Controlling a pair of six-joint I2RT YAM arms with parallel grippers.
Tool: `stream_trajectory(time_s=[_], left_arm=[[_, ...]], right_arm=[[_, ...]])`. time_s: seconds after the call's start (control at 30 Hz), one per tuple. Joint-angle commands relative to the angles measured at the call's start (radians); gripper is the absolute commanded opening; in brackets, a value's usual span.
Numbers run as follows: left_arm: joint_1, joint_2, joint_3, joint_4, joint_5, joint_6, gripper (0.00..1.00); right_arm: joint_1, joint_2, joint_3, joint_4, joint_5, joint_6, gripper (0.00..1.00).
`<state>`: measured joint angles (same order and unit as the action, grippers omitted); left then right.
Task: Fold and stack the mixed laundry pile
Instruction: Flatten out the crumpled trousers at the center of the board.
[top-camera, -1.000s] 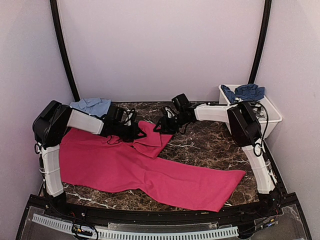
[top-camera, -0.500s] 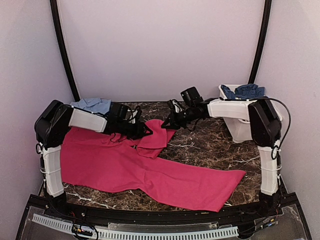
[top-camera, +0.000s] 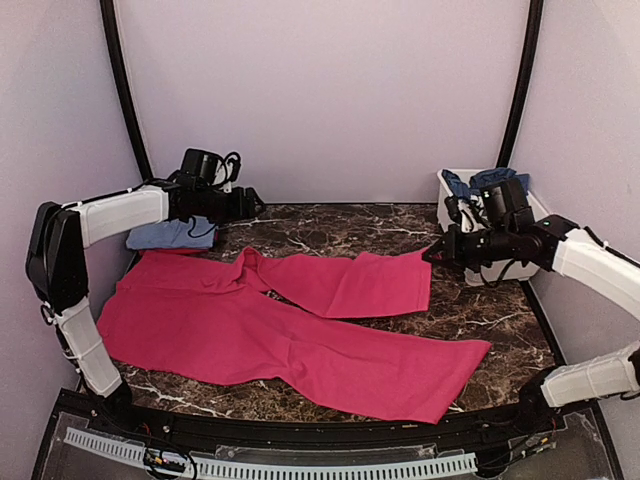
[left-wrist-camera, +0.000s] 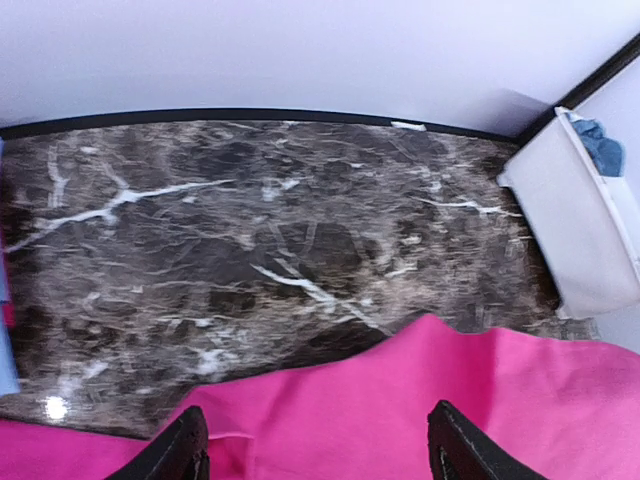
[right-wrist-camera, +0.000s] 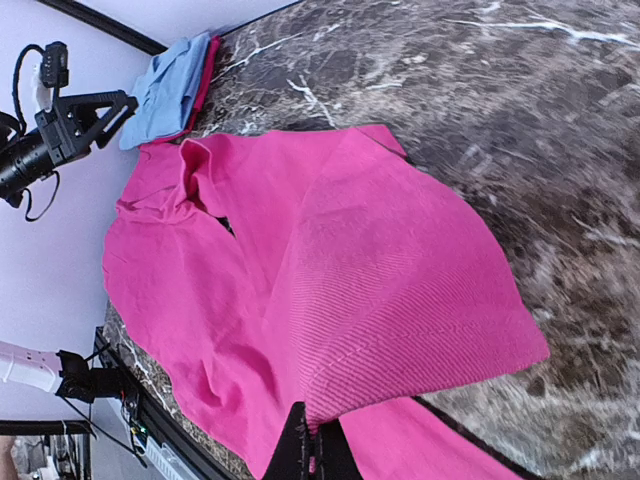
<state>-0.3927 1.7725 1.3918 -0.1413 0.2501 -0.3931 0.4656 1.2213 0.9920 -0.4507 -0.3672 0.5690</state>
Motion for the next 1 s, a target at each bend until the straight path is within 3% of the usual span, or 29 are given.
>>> stream_trajectory(time_s=[0.0, 0.2, 0.43, 0.67, 0.87, 0.97], left_arm=[[0.009, 0.054, 0.103, -0.256, -0.226, 0.178, 0.75], [0.009, 0.182, 0.198, -0.367, -0.28, 0.302, 0.75], [0.007, 0.197, 0.202, -0.476, -0.183, 0.359, 0.64], [-0.004, 0.107, 0.08, -0.558, -0.135, 0.399, 0.54], [-0.041, 0.104, 0.022, -0.664, -0.233, 0.466, 0.5], [-0.041, 0.075, -0.001, -0.637, -0.236, 0.458, 0.5]], right_arm=[[-0.069, -0.243, -0.049, -0.177, 0.155, 0.058, 0.0], [-0.18, -0.427, -0.057, -0.351, 0.236, 0.069, 0.0], [-0.239, -0.436, -0.065, -0.358, 0.229, 0.05, 0.0], [-0.265, -0.435, -0.063, -0.349, 0.22, 0.031, 0.0], [-0.286, -0.444, -0.078, -0.362, 0.205, 0.013, 0.0], [-0.294, -0.451, -0.108, -0.357, 0.211, 0.011, 0.0]])
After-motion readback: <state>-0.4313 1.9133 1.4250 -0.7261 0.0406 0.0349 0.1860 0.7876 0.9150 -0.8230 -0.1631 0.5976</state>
